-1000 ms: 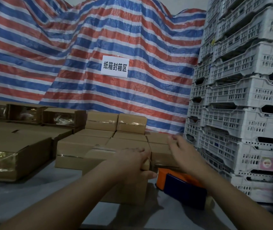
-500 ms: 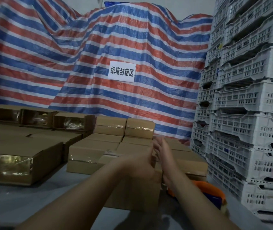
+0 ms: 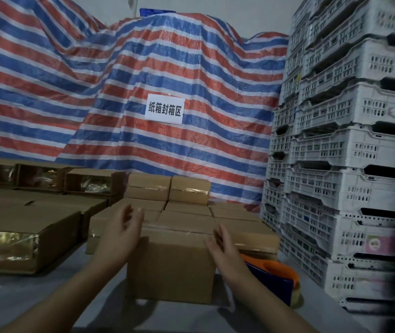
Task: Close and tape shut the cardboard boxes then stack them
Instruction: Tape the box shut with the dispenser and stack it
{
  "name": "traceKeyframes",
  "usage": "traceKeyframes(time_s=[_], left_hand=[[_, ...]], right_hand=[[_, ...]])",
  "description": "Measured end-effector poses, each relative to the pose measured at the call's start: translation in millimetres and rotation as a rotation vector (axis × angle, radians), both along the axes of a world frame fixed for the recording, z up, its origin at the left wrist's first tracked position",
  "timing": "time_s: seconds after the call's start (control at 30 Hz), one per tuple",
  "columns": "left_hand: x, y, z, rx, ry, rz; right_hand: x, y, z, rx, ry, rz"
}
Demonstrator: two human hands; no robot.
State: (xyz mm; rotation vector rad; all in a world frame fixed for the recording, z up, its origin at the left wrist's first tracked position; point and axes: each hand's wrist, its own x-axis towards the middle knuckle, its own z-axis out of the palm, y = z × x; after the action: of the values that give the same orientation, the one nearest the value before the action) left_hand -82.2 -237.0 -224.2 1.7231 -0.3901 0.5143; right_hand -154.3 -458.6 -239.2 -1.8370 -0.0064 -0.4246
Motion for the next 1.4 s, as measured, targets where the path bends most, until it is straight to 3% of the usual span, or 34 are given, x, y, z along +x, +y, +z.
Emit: traceKeyframes(time_s=[0.07,0.17,0.27,0.4,0.6,0.8,0.97,1.07,1.23,1.4], left_hand=[[-5.3,5.0,-17.6,0.040,0.136,-0.106],[-17.9,5.5,-34.3,-0.076,0.364,-0.344],[-23.9,4.6,-39.3,-0.132,0.399,-0.380],[-30.8,-6.3,-22.3,-0.122,0.246,-0.228],[-35.3,-58.0,77.3,-0.161,-0.065,-0.224],[25.0,-143.7,139.9,-0.211,-0.075,-0.192],[110.1,-199.5,137.8,0.023,-0.124,-0.407],[163.3,-230.9,127.6,0.248,-0.220,-0.523],[239.5,-278.6,115.8,0.702,-0.325,-0.298],[287.2,-302.2,113.1,0.877,-0.287,-0.222]], right_hand=[[-2.4,5.9,-7.6,-0.003,0.052,0.018],[-3.7,12.8,-14.9,-0.005,0.099,0.017],[-9.3,15.7,-15.7,-0.009,0.098,0.016],[-20.2,15.3,-1.2,0.050,0.015,-0.050],[-19.5,-26.2,80.7,0.194,-0.204,-0.111],[33.3,-104.6,139.2,0.261,-0.260,-0.145],[104.7,-173.9,155.1,0.323,-0.229,-0.252],[151.0,-215.9,157.1,0.358,-0.098,-0.236],[215.4,-264.4,151.3,0.350,0.026,-0.210],[260.1,-287.3,138.9,0.385,0.139,-0.246]])
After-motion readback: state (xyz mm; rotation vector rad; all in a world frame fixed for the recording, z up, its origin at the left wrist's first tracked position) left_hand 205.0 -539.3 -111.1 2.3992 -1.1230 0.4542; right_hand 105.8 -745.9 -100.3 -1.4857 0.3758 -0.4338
